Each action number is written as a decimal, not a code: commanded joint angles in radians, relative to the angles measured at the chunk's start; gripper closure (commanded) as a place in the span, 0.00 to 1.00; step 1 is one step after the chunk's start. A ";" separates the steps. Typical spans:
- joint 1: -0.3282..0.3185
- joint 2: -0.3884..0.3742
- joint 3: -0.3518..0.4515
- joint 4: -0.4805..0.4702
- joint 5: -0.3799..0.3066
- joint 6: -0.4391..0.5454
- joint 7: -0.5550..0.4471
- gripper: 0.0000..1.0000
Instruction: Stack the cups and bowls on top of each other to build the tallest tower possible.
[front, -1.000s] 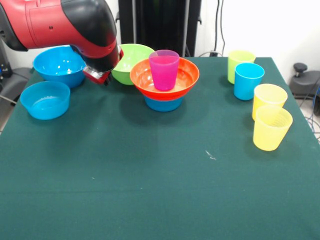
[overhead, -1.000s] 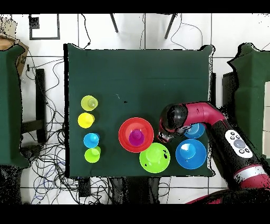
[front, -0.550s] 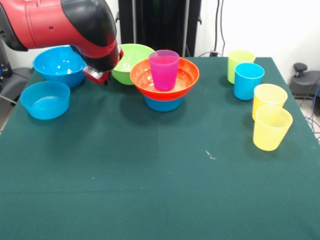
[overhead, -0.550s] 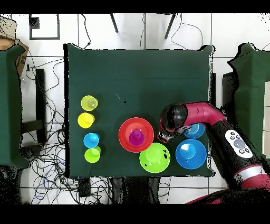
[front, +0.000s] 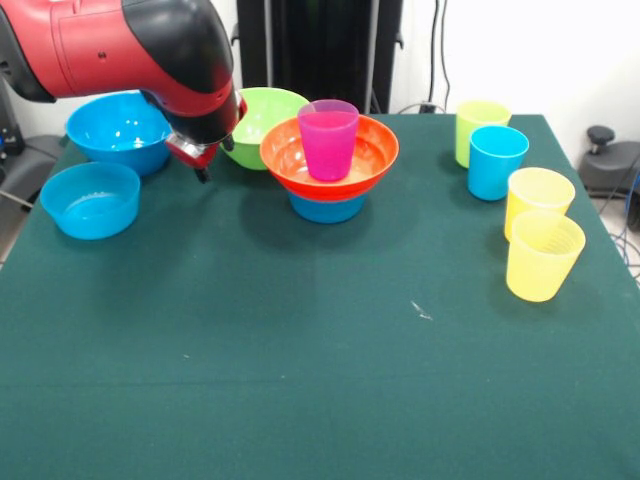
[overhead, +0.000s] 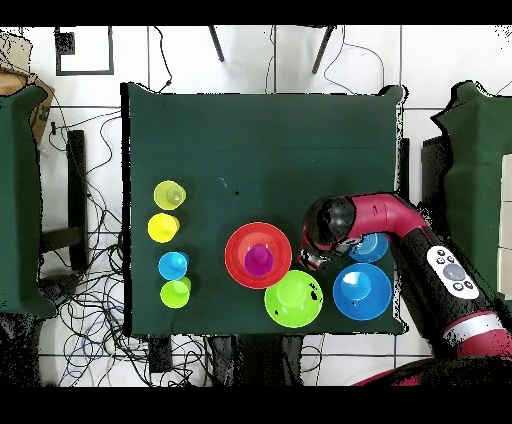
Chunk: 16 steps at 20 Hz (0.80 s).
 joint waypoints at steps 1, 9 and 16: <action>0.045 0.028 -0.047 -0.070 -0.049 0.046 -0.187 0.00; 0.039 -0.003 -0.046 -0.054 -0.034 0.081 -0.197 0.00; 0.032 -0.023 -0.048 -0.036 -0.032 0.094 -0.198 0.00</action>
